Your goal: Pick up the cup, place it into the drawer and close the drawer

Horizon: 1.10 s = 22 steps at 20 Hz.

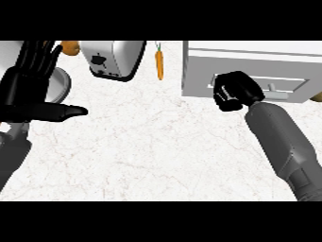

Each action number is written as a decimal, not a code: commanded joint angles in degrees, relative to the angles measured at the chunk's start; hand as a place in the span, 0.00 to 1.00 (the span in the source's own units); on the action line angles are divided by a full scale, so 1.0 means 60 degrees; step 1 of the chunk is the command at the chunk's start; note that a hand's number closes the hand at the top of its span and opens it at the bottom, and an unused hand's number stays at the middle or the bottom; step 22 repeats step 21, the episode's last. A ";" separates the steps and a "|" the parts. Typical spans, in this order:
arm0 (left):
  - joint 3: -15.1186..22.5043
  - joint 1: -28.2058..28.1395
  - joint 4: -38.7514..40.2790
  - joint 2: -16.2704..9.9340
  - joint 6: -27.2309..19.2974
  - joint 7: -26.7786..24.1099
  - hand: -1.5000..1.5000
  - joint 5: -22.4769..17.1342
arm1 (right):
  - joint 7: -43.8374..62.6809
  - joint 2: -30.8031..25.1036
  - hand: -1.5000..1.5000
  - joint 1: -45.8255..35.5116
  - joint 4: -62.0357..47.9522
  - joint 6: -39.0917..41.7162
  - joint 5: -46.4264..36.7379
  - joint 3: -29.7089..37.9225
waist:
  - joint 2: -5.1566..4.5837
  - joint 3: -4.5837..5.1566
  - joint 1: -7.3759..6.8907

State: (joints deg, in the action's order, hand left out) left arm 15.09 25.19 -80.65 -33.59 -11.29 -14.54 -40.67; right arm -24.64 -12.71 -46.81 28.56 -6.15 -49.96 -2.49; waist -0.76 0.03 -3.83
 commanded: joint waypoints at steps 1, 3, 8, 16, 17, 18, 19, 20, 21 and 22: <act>-0.0061 -0.0107 -0.0038 -0.0007 0.0215 0.0021 0.00 0.0025 | 0.0219 -0.0458 1.00 -0.1259 -0.1593 0.0350 0.0134 0.0592 | -0.0152 -0.0030 -0.0128; -0.0193 -0.0227 0.0064 0.0015 0.0569 -0.0185 0.00 -0.0133 | -0.0310 -0.0647 1.00 -0.0896 -0.1829 -0.0066 0.0211 0.0713 | -0.0230 -0.0036 -0.0208; -0.0146 -0.0152 0.0202 0.0171 0.0938 -0.0226 0.00 -0.0225 | -0.0061 -0.0658 1.00 -0.1414 -0.2101 0.0266 0.0456 0.0956 | -0.0345 -0.0040 -0.0404; -0.0027 -0.0041 0.0456 0.0484 0.0902 -0.0260 0.00 -0.0100 | -0.0578 -0.1085 1.00 -0.1731 -0.2067 0.0666 0.1003 0.1478 | -0.0381 -0.0041 -0.0352; -0.0002 -0.0115 0.0381 0.0345 0.1051 -0.0242 0.00 -0.0077 | -0.0778 -0.1190 1.00 -0.1577 -0.2097 0.0627 0.0990 0.1472 | -0.0417 -0.0050 -0.0473; -0.0056 -0.0012 0.0439 0.0398 0.1118 -0.0219 0.00 -0.0159 | -0.0845 -0.1029 1.00 -0.1416 -0.2144 0.0380 0.0959 0.1454 | -0.0394 -0.0048 -0.0385; 0.0044 -0.0291 0.0423 0.0506 0.1088 -0.0326 0.00 -0.0115 | -0.0708 -0.1176 1.00 -0.1726 -0.2108 0.0651 0.1108 0.1607 | -0.0373 -0.0039 -0.0498; 0.0303 -0.0329 0.0236 0.0630 0.0982 -0.0403 0.00 0.0123 | -0.0758 -0.1136 1.00 -0.1527 -0.2206 0.0552 0.0997 0.1506 | -0.0389 -0.0050 -0.0565; -0.0004 -0.0334 0.0608 0.0366 0.1254 -0.0464 0.00 -0.0007 | -0.0753 -0.1198 1.00 -0.1603 -0.2215 0.0618 0.0987 0.1502 | -0.0393 -0.0032 -0.0479; -0.0004 -0.0334 0.0608 0.0366 0.1254 -0.0464 0.00 -0.0007 | -0.0753 -0.1198 1.00 -0.1603 -0.2215 0.0618 0.0987 0.1502 | -0.0393 -0.0032 -0.0479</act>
